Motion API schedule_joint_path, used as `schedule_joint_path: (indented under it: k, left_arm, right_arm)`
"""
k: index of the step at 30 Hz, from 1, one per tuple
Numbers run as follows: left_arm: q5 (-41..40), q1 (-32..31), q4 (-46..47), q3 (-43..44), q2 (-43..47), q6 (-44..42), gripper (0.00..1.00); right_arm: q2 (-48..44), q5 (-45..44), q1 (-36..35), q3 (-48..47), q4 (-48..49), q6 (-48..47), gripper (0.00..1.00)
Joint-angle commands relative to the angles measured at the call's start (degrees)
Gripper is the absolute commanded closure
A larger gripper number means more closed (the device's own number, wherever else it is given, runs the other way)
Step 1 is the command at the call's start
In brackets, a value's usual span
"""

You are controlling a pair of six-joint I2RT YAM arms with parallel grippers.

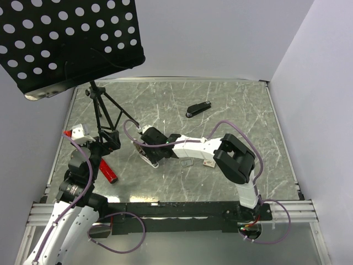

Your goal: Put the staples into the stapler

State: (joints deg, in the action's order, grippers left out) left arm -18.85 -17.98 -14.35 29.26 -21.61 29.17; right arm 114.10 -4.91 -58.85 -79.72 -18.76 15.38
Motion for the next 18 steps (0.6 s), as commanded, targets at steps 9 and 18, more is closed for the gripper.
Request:
schedule_joint_path:
  k: [9, 18]
  left_arm:
    - [2.1, 0.3, 2.8, -0.3, -1.5, -1.0, 0.0]
    - [6.5, 0.2, 4.0, -1.0, -5.7, 0.1, 0.01]
  right_arm:
    - [-14.2, 2.5, 0.1, 8.2, 7.1, -2.0, 0.52]
    - [-22.3, 6.6, 0.0, 24.4, 23.1, -7.7, 0.46]
